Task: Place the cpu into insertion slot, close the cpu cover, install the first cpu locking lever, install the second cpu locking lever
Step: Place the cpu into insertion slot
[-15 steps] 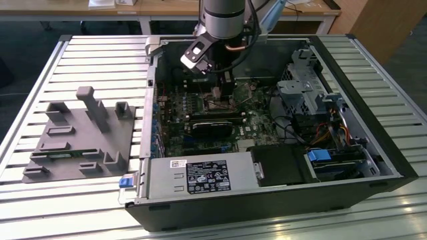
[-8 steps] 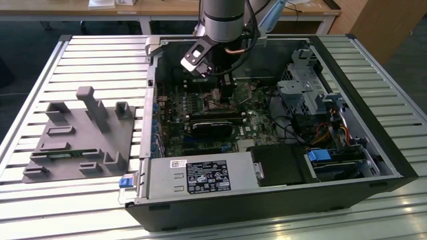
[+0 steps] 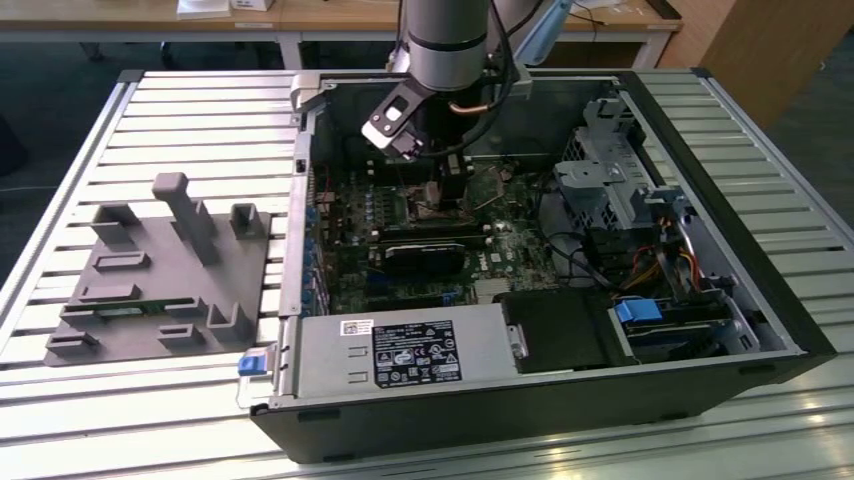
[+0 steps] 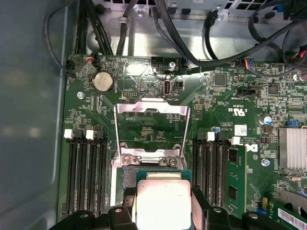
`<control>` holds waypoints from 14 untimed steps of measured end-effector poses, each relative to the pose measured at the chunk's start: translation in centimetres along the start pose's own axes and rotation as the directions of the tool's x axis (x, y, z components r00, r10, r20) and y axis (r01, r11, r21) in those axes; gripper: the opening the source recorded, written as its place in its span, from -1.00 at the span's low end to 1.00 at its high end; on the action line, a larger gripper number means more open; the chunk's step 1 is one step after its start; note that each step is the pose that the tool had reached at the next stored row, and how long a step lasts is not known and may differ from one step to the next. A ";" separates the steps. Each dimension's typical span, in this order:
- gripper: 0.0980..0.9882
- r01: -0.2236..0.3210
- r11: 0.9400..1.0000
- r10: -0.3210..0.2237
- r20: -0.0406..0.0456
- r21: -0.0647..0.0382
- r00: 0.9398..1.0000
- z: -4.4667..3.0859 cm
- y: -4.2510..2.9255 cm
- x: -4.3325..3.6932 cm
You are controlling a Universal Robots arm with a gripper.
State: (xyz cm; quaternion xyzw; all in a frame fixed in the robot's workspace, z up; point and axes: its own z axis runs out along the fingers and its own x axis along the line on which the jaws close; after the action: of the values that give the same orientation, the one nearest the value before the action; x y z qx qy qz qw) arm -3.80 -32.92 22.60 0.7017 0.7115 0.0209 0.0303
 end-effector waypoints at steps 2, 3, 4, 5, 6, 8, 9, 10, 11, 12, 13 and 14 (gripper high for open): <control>-0.01 0.000 1.000 0.000 0.000 0.000 1.000 0.19 -0.01 0.02; -0.01 0.000 1.000 0.000 0.000 0.000 1.000 0.28 -0.02 0.03; -0.01 0.000 1.000 0.000 0.000 0.000 1.000 0.37 -0.03 0.04; -0.01 0.000 1.000 0.000 0.000 0.000 1.000 0.45 -0.05 0.04; -0.01 0.000 1.000 0.000 0.000 0.000 1.000 0.54 -0.07 0.05; -0.01 0.000 1.000 0.000 0.000 0.000 1.000 0.68 -0.10 0.06; -0.01 0.000 1.000 0.000 0.000 0.000 1.000 0.70 -0.10 0.06; -0.01 0.000 1.000 0.000 0.000 0.000 1.000 0.71 -0.11 0.06; -0.01 0.000 1.000 0.000 0.000 0.000 1.000 0.71 -0.11 0.08; -0.01 0.000 1.000 0.000 0.000 0.000 1.000 0.72 -0.11 0.11; -0.01 0.000 1.000 0.000 0.000 0.000 1.000 0.72 -0.11 0.14; -0.01 0.000 1.000 0.000 0.000 0.000 1.000 0.73 -0.11 0.16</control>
State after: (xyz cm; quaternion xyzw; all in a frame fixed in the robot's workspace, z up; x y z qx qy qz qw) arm -3.86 -32.78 21.86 0.7017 0.7115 0.0210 0.0303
